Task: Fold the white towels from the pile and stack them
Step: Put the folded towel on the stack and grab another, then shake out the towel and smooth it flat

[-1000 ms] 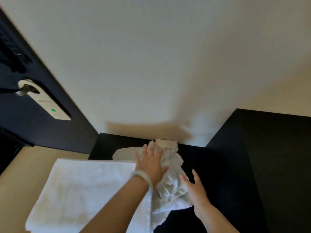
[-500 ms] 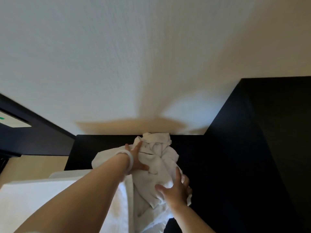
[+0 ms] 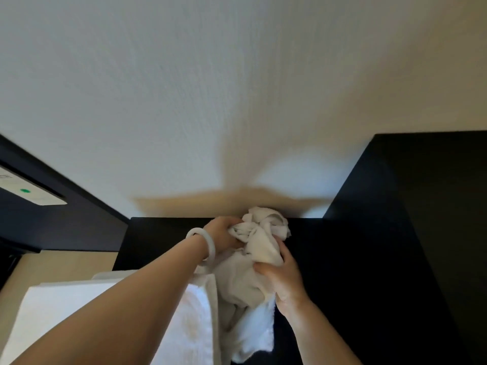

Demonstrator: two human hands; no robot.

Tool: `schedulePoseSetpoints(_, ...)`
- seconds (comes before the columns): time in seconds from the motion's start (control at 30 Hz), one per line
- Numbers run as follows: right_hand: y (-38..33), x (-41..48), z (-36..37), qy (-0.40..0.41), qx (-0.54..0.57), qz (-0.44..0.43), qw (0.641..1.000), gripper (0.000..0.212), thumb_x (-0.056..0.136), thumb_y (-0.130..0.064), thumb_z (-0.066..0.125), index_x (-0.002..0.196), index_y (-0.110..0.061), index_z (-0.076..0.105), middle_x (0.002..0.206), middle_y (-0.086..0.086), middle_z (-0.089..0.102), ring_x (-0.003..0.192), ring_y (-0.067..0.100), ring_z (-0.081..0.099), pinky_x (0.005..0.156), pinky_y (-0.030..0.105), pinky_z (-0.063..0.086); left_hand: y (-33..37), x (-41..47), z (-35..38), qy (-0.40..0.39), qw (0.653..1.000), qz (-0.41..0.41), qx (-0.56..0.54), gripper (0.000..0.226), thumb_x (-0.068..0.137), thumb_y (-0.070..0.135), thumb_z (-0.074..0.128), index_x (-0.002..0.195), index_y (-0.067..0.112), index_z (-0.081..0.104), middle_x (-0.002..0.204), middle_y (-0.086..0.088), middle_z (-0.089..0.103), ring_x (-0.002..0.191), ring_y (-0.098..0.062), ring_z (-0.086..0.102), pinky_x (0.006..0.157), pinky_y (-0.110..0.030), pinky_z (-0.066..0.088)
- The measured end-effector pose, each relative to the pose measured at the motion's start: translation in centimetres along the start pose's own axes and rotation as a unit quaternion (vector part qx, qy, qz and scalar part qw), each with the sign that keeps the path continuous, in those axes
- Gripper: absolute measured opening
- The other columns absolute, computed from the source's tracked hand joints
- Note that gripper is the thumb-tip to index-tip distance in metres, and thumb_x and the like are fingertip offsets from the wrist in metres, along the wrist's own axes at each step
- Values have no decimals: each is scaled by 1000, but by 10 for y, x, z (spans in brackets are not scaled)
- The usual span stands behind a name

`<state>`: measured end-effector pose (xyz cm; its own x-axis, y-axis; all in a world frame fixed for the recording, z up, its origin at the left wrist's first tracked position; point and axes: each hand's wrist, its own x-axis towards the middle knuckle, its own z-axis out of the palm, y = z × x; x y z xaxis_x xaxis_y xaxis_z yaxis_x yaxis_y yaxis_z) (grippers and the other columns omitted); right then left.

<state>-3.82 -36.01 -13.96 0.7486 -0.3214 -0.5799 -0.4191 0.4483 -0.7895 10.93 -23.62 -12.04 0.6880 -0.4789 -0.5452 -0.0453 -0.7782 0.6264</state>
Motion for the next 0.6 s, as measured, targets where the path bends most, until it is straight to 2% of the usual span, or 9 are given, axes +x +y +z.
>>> schedulePoseSetpoints(0.03, -14, -6, -3, 1, 10, -21, 1000, 72, 77, 15, 67, 138, -21, 55, 129, 15, 62, 116, 34, 61, 100, 59, 48, 12, -7, -6, 11, 999, 17, -37, 26, 66, 35, 77, 89, 45, 67, 90, 16, 72, 91, -2, 65, 82, -24, 47)
schedulePoseSetpoints(0.1, -52, -23, -10, 7, -1, -75, 997, 72, 80, 13, 67, 139, -26, 53, 134, 13, 58, 119, 33, 59, 102, 59, 46, 42, -20, -18, 24, 993, 47, -107, 39, 71, 21, 82, 101, 41, 66, 99, 10, 73, 96, -6, 66, 88, -29, 50)
schedulePoseSetpoints(0.17, -100, -47, -17, 38, -54, -127, 990, 73, 79, 5, 69, 132, -43, 54, 131, 1, 57, 115, 22, 61, 99, 52, 51, 81, -34, -29, 31, 985, 83, -147, 47, 75, 11, 81, 113, 33, 65, 106, 6, 72, 102, -12, 66, 93, -32, 51)
schedulePoseSetpoints(0.27, -168, -93, -25, 89, -135, -195, 967, 67, 78, -10, 72, 114, -62, 48, 128, -9, 52, 106, 10, 58, 91, 39, 53, 146, -65, -44, 46, 970, 155, -183, 47, 79, 11, 78, 121, 27, 64, 110, 6, 71, 106, -13, 65, 95, -32, 52)
schedulePoseSetpoints(0.33, -205, -123, -39, 99, -152, -220, 958, 63, 79, -16, 73, 117, -60, 48, 128, -11, 51, 106, 7, 55, 82, 30, 50, 187, -87, -50, 60, 960, 198, -187, 39, 81, 13, 77, 115, 31, 66, 108, 7, 71, 104, -13, 66, 93, -33, 53)
schedulePoseSetpoints(0.4, -239, -157, -61, 104, -147, -239, 954, 64, 79, -14, 74, 125, -53, 53, 126, -13, 54, 107, 5, 56, 77, 25, 47, 230, -110, -52, 68, 949, 245, -188, 35, 82, 13, 76, 111, 31, 67, 105, 6, 72, 102, -14, 66, 92, -34, 53)
schedulePoseSetpoints(0.47, -270, -189, -87, 104, -138, -261, 950, 65, 78, -7, 73, 118, -56, 57, 116, -17, 62, 101, 2, 60, 72, 21, 47, 273, -132, -49, 73, 938, 285, -182, 33, 82, 12, 74, 107, 32, 67, 103, 6, 72, 101, -15, 66, 91, -33, 53)
schedulePoseSetpoints(0.53, -295, -219, -115, 105, -148, -274, 944, 68, 76, -1, 73, 113, -56, 59, 108, -21, 67, 99, 0, 62, 73, 20, 49, 314, -153, -42, 77, 928, 319, -174, 32, 83, 9, 73, 104, 32, 65, 101, 7, 70, 97, -12, 65, 87, -26, 53)
schedulePoseSetpoints(0.6, -314, -239, -146, 107, -160, -285, 939, 68, 75, 2, 75, 115, -51, 60, 112, -17, 66, 104, 6, 61, 76, 24, 50, 351, -169, -30, 91, 920, 349, -156, 32, 85, 8, 71, 103, 33, 63, 95, 14, 67, 88, -2, 62, 77, -12, 49)
